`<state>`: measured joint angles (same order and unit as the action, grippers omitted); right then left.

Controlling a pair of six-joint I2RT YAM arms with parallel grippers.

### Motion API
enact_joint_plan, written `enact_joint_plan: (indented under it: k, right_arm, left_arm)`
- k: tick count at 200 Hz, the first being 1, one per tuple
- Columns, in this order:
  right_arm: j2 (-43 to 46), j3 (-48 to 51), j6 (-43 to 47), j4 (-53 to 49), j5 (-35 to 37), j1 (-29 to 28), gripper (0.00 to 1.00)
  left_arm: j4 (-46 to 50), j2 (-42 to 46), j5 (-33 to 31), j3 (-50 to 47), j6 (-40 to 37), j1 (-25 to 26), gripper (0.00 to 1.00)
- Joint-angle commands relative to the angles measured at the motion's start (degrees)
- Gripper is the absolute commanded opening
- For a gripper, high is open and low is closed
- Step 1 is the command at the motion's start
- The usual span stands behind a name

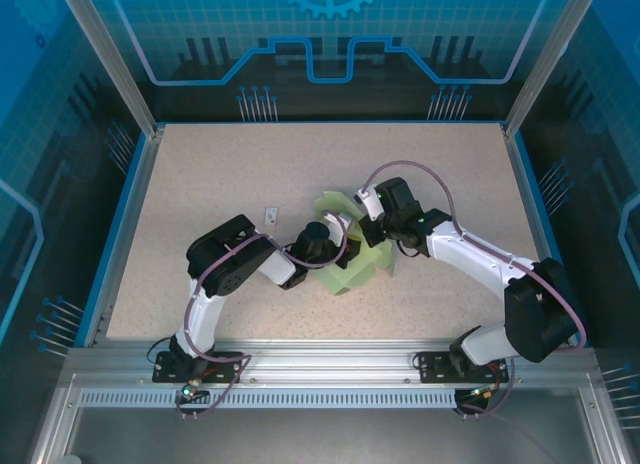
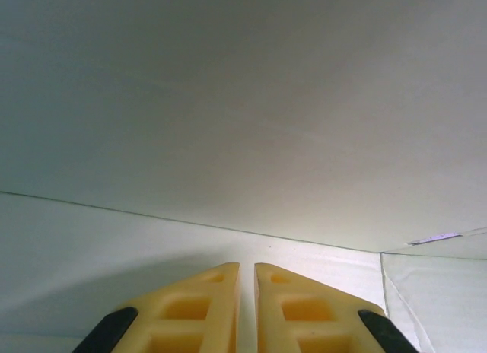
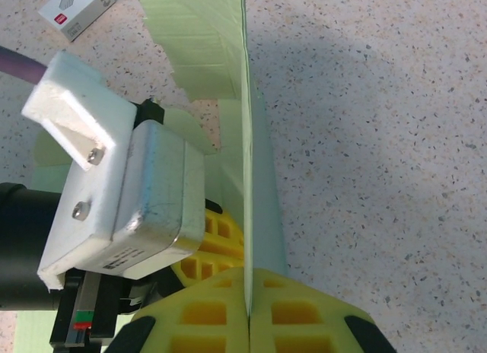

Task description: Fold the paper box

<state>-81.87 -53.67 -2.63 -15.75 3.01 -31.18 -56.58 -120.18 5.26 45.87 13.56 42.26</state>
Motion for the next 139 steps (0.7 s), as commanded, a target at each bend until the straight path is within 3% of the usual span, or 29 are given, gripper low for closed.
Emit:
enact_joint_plan:
  k: [1,37,64,95,139]
  right_arm:
    - [-0.7,0.4,-1.2,-0.8,0.2,0.6,0.0]
    - [-0.4,-2.9,6.2,-2.6,5.2,3.2,0.0]
    - [-0.5,-4.0,16.5,-2.1,8.3,3.1,0.0]
    - [-0.5,-1.5,25.5,3.3,14.7,2.3,0.01]
    - [-1.3,3.0,35.5,16.0,23.2,-0.5,0.0]
  left_arm:
    - [0.9,0.4,0.2,-1.7,-0.4,0.6,0.15]
    - [0.4,4.2,-0.5,-3.5,-0.4,0.4,0.24]
    - [2.7,8.7,-0.5,-4.5,-0.3,-0.2,0.36]
    - [9.6,15.6,-0.6,-5.9,1.2,-2.9,0.45]
    - [19.7,24.5,0.3,-7.2,2.3,-9.6,0.48]
